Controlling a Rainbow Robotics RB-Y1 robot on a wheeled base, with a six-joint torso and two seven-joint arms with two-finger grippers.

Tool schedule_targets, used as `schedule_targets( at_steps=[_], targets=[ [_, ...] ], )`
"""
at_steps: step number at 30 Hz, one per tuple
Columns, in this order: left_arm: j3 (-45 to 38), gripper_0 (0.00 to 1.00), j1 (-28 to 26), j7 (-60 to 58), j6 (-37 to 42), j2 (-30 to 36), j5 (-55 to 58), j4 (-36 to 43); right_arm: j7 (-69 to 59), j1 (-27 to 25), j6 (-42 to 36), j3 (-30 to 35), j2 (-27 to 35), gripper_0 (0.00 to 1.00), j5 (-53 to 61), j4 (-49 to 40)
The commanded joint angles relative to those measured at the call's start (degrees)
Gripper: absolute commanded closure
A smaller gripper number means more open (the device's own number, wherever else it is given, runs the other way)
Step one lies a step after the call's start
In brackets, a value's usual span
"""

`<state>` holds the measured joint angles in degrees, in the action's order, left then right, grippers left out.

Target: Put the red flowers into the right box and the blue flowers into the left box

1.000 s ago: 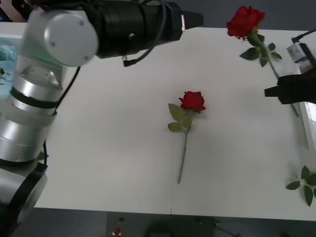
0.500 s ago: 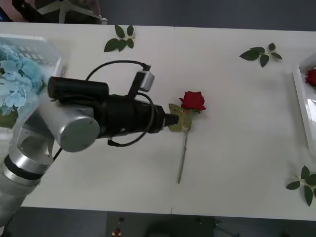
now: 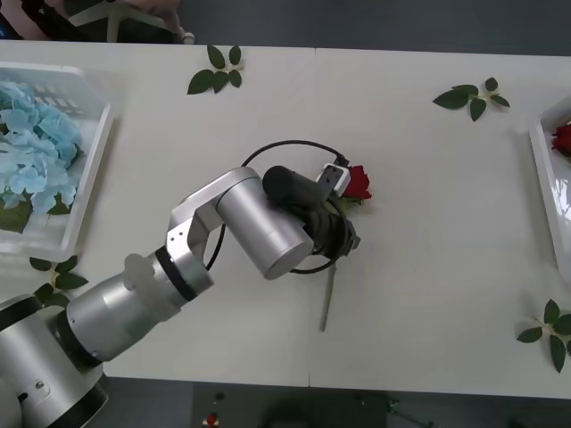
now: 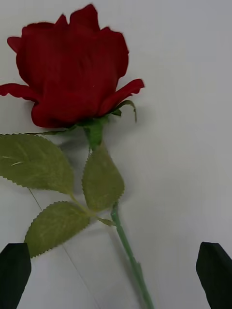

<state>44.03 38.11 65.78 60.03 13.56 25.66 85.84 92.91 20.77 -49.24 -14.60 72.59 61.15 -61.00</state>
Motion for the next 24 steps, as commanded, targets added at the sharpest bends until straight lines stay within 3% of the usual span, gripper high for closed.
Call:
schedule_targets(
  at_steps=[1, 3, 4, 7, 10, 13, 18, 24],
  targets=[
    [0.71, 0.00, 4.43, -0.91, -0.18, -2.39, -0.26, -5.24, -0.28, 1.12, 1.87, -0.08, 0.10, 1.00, -0.77, 1.85],
    [2.55, 0.00, 6.89, -0.74, -0.18, -3.89, -0.26, -9.90, -0.10, 1.12, 4.15, -2.28, 0.10, 1.00, -0.42, 2.64],
    [3.69, 0.00, 7.86, -0.74, -0.18, -4.33, -0.26, -11.40, -0.19, 1.12, 5.38, -3.25, 0.01, 0.94, -0.33, 2.73],
    [6.15, 0.00, 9.53, -0.74, -0.44, -5.38, 0.62, -14.38, -0.36, 1.12, 9.69, -6.67, 0.10, 0.45, -0.07, 2.73],
    [7.47, 0.00, 9.97, -0.74, -0.44, -5.56, 1.41, -14.65, -0.01, 1.12, 13.20, -8.87, 0.01, 0.21, -0.07, 2.73],
    [8.70, 0.00, 10.32, -0.39, -0.44, -5.82, 1.32, -14.65, 0.25, 1.21, 14.35, -10.10, 0.10, 0.13, 0.02, 2.73],
    [10.99, 0.02, 11.11, 0.05, -0.44, -6.08, -0.17, -14.65, 1.31, 1.03, 14.26, -10.37, -0.17, 0.08, 0.90, 1.77],
    [13.54, 0.16, 11.82, 1.02, -0.44, -6.08, -1.05, -15.62, 2.62, -0.29, 14.35, -10.37, -0.17, 0.05, 8.46, -5.18]
  ],
)
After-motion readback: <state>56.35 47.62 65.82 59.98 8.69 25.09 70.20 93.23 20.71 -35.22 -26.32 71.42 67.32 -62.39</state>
